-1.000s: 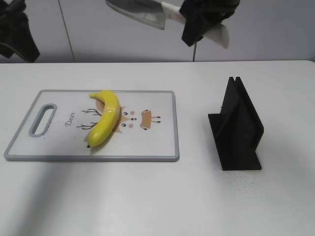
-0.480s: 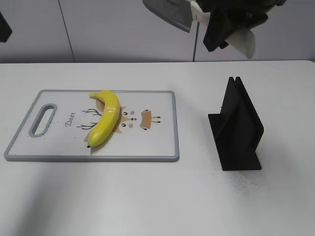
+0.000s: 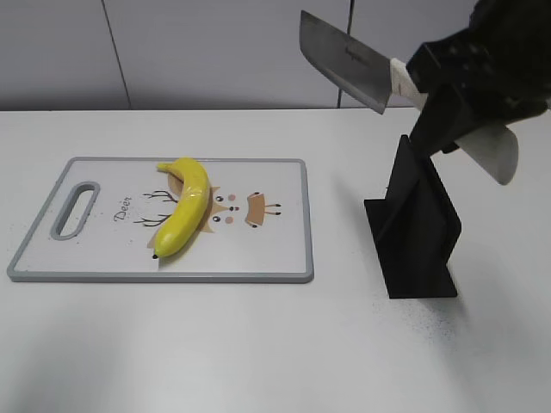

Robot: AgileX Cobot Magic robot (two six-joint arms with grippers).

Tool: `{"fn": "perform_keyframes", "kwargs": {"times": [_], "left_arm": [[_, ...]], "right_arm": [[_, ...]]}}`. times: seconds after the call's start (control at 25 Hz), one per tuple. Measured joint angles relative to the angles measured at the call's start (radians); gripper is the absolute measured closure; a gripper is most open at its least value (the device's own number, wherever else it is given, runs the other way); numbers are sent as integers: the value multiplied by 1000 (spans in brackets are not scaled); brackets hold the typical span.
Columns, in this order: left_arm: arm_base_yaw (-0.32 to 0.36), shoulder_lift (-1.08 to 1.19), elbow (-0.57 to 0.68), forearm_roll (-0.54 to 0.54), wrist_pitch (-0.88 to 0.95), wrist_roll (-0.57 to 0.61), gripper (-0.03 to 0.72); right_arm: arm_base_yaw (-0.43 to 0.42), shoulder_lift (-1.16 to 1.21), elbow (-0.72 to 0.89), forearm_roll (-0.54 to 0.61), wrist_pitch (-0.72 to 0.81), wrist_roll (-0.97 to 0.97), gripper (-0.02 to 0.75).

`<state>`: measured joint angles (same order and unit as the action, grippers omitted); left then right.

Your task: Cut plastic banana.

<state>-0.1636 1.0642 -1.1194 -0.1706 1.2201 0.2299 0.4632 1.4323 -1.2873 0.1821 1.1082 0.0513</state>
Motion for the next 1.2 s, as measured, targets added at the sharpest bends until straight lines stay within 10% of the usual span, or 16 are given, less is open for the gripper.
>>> {"fn": "perform_keyframes", "kwargs": {"times": [1.2], "left_arm": [[0,-949,571,14,-59,-11,103]], "right_arm": [[0,-301,359,2,-107,97,557]]}}
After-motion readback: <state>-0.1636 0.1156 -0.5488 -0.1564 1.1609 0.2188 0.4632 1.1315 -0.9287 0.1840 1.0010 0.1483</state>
